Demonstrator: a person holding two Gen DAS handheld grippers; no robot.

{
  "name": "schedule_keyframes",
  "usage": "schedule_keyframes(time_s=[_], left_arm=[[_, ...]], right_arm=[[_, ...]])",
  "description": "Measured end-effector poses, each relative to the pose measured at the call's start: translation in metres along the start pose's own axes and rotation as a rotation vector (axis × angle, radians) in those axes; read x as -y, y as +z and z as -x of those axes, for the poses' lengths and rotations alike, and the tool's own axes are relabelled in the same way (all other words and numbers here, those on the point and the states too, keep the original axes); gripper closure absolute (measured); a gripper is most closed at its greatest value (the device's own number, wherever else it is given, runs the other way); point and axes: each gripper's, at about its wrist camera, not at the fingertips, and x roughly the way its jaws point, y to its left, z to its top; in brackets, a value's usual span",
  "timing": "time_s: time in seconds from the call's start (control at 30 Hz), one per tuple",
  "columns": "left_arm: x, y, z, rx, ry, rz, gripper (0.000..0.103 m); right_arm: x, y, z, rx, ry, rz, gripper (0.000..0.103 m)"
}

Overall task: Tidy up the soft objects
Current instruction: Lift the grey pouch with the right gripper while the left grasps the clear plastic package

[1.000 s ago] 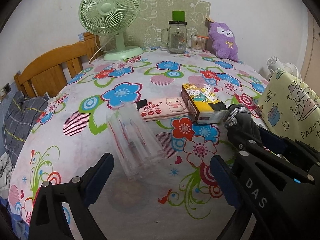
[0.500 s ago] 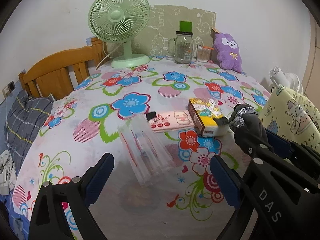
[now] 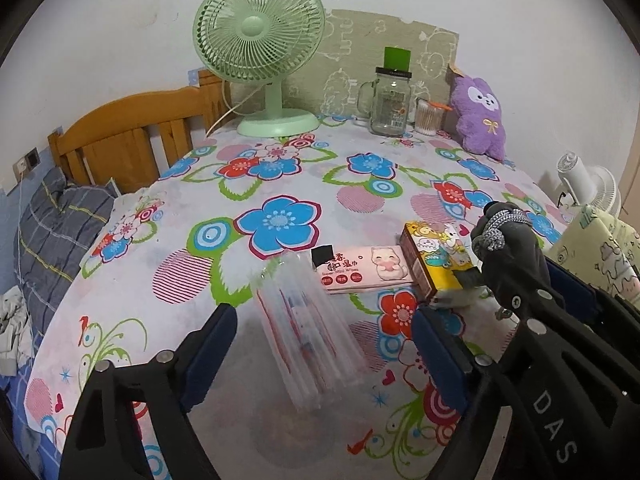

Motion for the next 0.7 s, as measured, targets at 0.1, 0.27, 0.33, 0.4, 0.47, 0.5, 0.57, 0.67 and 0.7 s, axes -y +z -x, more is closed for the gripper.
schedule_keyframes(time_s=[0.1, 0.27, 0.33, 0.4, 0.47, 0.5, 0.57, 0.67, 0.7], left_arm=[[0.0, 0.001, -0.006, -0.016, 0.003, 0.007, 0.021], [-0.002, 0.002, -0.015, -0.037, 0.007, 0.018, 0.032], [-0.002, 0.001, -0.018, -0.049, 0.008, 0.02, 0.035], [-0.003, 0.0, -0.021, -0.064, 0.01, 0.024, 0.039], [-0.003, -0.001, -0.024, -0.073, 0.016, 0.025, 0.044], [-0.003, -0.002, -0.024, -0.075, 0.018, 0.024, 0.045], [-0.004, -0.002, -0.025, -0.077, 0.02, 0.024, 0.054], [-0.006, -0.003, -0.025, -0.076, 0.027, 0.036, 0.068], [-0.006, -0.004, -0.024, -0.077, 0.027, 0.04, 0.07]], right_arm=[[0.0, 0.001, -0.004, -0.004, 0.0, -0.001, 0.067], [-0.001, 0.003, -0.011, -0.012, -0.001, 0.001, 0.067], [-0.002, 0.003, -0.015, -0.016, 0.0, 0.004, 0.067], [-0.002, 0.002, -0.018, -0.021, 0.0, 0.007, 0.067], [-0.002, 0.001, -0.02, -0.029, 0.002, 0.009, 0.067], [-0.002, 0.001, -0.022, -0.033, 0.003, 0.009, 0.067], [-0.002, -0.001, -0.024, -0.039, 0.005, 0.011, 0.067], [-0.002, -0.002, -0.025, -0.044, 0.008, 0.009, 0.067], [-0.002, -0.001, -0.025, -0.045, 0.009, 0.007, 0.067]])
